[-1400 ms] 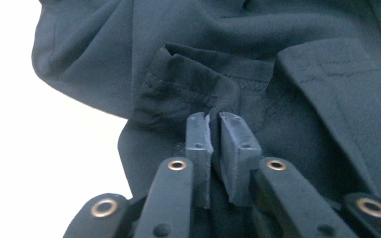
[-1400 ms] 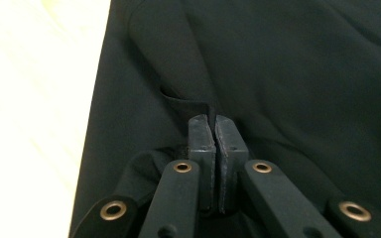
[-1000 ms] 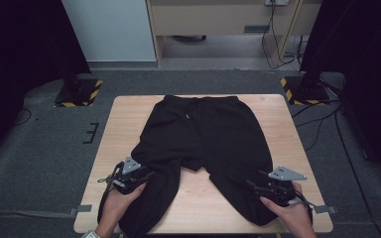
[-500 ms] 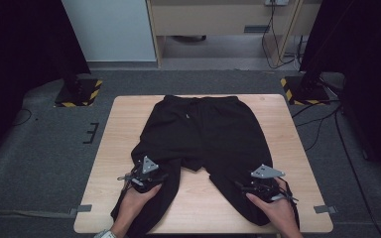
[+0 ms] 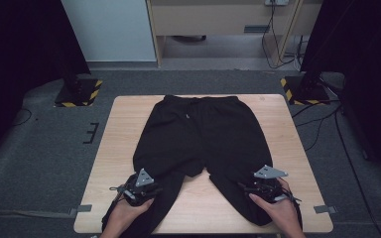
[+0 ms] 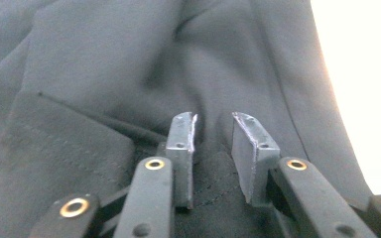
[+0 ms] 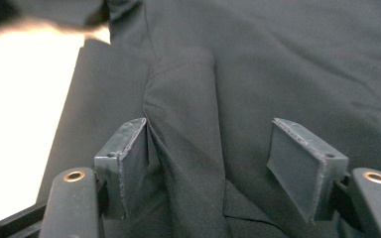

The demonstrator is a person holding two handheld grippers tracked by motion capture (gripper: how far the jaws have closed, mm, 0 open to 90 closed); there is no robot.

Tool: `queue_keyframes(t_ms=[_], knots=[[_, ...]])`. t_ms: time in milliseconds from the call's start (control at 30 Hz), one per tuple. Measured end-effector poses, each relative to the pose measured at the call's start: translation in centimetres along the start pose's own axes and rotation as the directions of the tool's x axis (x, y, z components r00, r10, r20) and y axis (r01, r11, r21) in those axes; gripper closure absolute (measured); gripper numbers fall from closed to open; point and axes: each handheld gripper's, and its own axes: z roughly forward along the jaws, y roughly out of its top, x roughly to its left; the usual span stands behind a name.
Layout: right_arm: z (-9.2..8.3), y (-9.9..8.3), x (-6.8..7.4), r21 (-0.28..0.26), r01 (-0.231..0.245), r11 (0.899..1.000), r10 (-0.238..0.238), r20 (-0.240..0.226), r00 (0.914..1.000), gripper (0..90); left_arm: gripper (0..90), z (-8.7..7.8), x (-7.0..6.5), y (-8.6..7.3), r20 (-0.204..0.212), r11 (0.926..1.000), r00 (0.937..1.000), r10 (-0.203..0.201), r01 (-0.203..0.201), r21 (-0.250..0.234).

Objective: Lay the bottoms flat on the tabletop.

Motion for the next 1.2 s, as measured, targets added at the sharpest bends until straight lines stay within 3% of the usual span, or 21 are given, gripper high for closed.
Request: queue_keyframes(t_ms=[33,100,133,167,300,400,433,500,533,567,667,700,733,767,800,833,933,1033,1067,1100,1200], knots=[[0.0,0.0,0.0,0.000,0.000,1.000,0.000,0.000,1.0000,33.2,70.6,-0.2,-0.1,0.0,0.001,1.0000,1.0000,0.004,-0.004,-0.005],[-1.3,0.3,-0.6,-0.057,-0.022,0.998,0.023,0.013,0.9997,40.7,67.6,-1.1,0.0,0.8,-0.049,0.9910,0.9988,-0.002,-0.004,-0.134],[-1.3,0.3,-0.6,-0.057,-0.022,0.998,0.023,0.013,0.9997,40.7,66.1,-1.1,0.0,0.8,-0.049,0.9910,0.9988,-0.002,-0.004,-0.134],[-2.2,0.2,-0.9,-0.077,-0.024,0.997,0.026,0.024,0.9994,48.4,64.3,-1.3,0.2,1.2,-0.056,0.9825,0.9980,-0.029,0.018,-0.185],[-3.3,-0.1,-1.3,-0.095,-0.011,0.995,0.016,0.042,0.9990,66.3,60.8,-0.6,0.5,1.2,-0.057,0.9881,0.9977,-0.036,0.027,-0.152],[-3.2,-0.1,-1.2,-0.100,-0.018,0.995,0.021,0.029,0.9994,64.4,59.3,-0.3,0.7,1.3,-0.041,0.9891,0.9982,-0.044,0.038,-0.142],[-2.7,0.0,-0.5,-0.090,-0.002,0.996,0.002,0.005,1.0000,55.4,58.8,0.0,0.7,1.4,-0.028,0.9905,0.9987,-0.044,0.040,-0.131],[-2.3,0.1,-0.1,-0.068,0.009,0.998,-0.010,-0.006,0.9999,53.0,58.0,0.2,0.6,1.5,-0.024,0.9924,0.9990,-0.039,0.035,-0.118],[-2.0,0.0,0.3,-0.045,0.027,0.999,-0.027,-0.004,0.9996,57.3,57.7,0.4,0.5,1.6,-0.028,0.9936,0.9991,-0.031,0.027,-0.109],[-1.5,0.1,1.0,-0.016,0.050,0.999,-0.051,-0.013,0.9986,74.6,57.4,0.7,0.3,1.8,-0.026,0.9945,0.9996,-0.013,0.010,-0.104],[-1.4,0.2,1.6,-0.010,0.069,0.998,-0.069,-0.039,0.9969,85.9,57.1,0.9,0.3,2.1,-0.022,0.9949,0.9997,-0.004,0.002,-0.101],[-1.6,0.3,2.3,-0.013,0.093,0.996,-0.094,-0.091,0.9915,89.1,57.1,1.1,0.2,2.3,-0.018,0.9953,0.9998,-0.001,0.000,-0.097],[-1.6,0.3,2.3,-0.013,0.093,0.996,-0.094,-0.091,0.9915,89.1,57.2,1.1,0.2,2.3,-0.018,0.9953,0.9998,-0.001,0.000,-0.097],[-2.1,0.1,3.0,-0.008,0.122,0.993,-0.121,-0.158,0.9800,89.1,57.2,1.2,0.2,2.5,-0.016,0.9956,0.9999,0.001,-0.002,-0.093],[-2.1,0.1,3.0,-0.008,0.122,0.993,-0.121,-0.158,0.9800,89.1,57.2,1.3,0.2,2.6,-0.013,0.9958,0.9999,0.003,-0.004,-0.091],[-2.8,-0.3,3.6,0.003,0.157,0.988,-0.153,-0.199,0.9679,89.0,57.1,1.6,0.2,2.9,-0.011,0.9961,0.9998,0.013,-0.014,-0.087],[-3.8,-0.8,3.8,0.010,0.177,0.984,-0.171,-0.216,0.9614,89.0,57.0,1.8,0.1,3.2,-0.013,0.9957,0.9996,0.023,-0.024,-0.090],[-5.4,-1.6,3.3,0.011,0.159,0.987,-0.154,-0.193,0.9689,80.0,56.5,2.1,0.0,3.7,-0.010,0.9950,0.9993,0.036,-0.037,-0.093],[-6.4,-1.9,2.6,-0.022,0.131,0.991,-0.133,-0.162,0.9777,61.0,56.1,2.3,-0.1,3.9,-0.011,0.9951,0.9990,0.043,-0.044,-0.088],[-6.8,-1.8,2.2,-0.042,0.105,0.994,-0.110,-0.133,0.9850,51.4,55.6,2.3,-0.1,3.9,-0.011,0.9952,0.9989,0.045,-0.045,-0.087],[-7.5,-1.3,1.1,-0.102,0.042,0.994,-0.052,-0.089,0.9947,45.8,54.3,2.3,-0.2,3.9,-0.015,0.9953,0.9988,0.046,-0.047,-0.085]])
